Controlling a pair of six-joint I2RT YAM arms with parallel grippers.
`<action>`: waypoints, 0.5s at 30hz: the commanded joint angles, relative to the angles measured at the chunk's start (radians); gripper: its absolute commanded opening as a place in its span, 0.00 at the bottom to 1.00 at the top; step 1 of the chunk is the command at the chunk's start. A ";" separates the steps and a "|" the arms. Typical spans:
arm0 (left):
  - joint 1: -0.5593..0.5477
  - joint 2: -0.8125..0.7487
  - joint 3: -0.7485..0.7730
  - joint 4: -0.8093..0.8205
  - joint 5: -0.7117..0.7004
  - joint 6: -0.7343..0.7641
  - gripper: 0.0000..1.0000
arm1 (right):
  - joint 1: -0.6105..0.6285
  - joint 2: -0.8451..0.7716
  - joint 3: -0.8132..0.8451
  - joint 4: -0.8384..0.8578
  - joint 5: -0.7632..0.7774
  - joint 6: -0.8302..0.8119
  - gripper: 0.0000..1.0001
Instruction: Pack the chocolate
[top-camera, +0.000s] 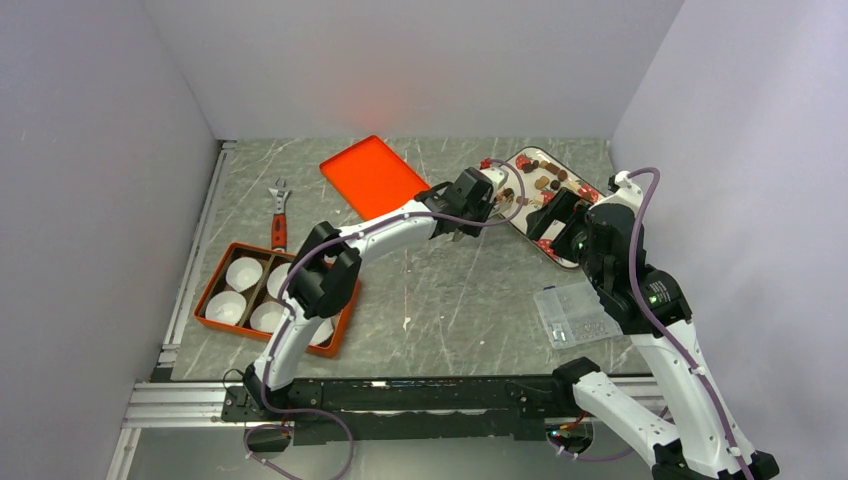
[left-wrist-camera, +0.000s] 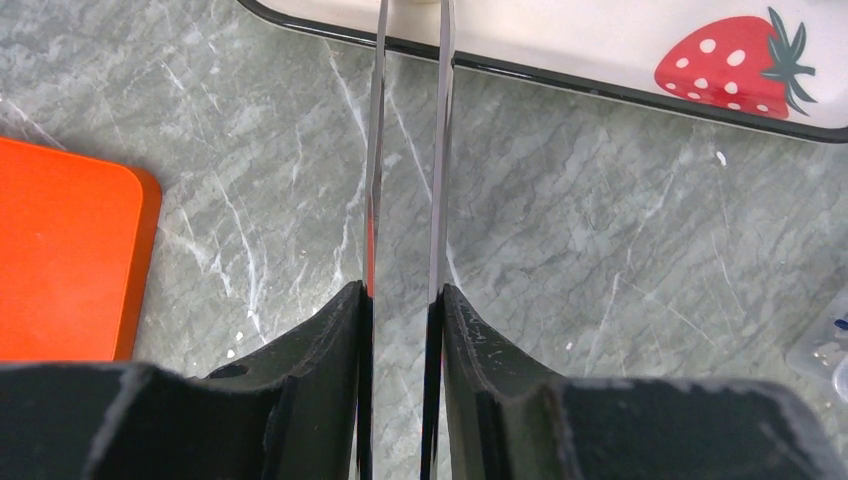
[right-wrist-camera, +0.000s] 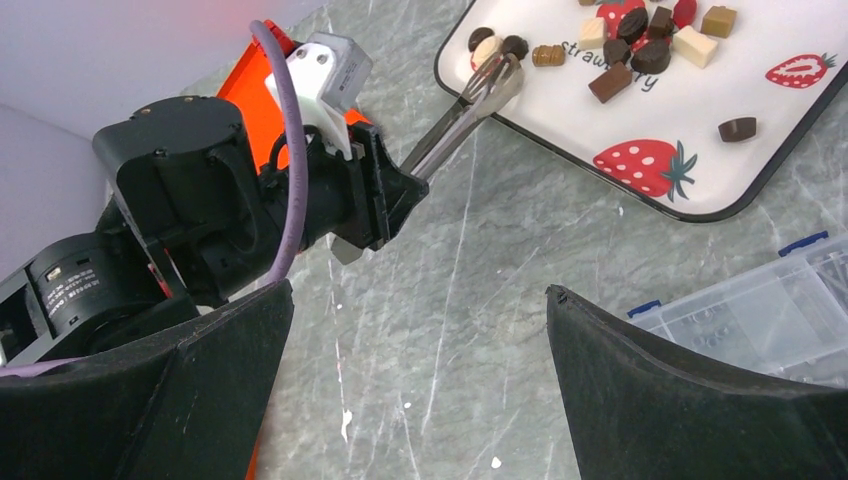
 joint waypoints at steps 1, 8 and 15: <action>0.008 -0.110 -0.011 0.040 0.035 -0.008 0.35 | 0.000 -0.009 0.015 0.021 0.019 -0.015 1.00; 0.009 -0.154 -0.048 0.055 0.037 -0.017 0.34 | 0.000 -0.013 0.008 0.022 0.020 -0.010 1.00; 0.012 -0.257 -0.143 0.081 0.031 -0.040 0.35 | 0.000 -0.014 0.005 0.022 0.020 -0.008 1.00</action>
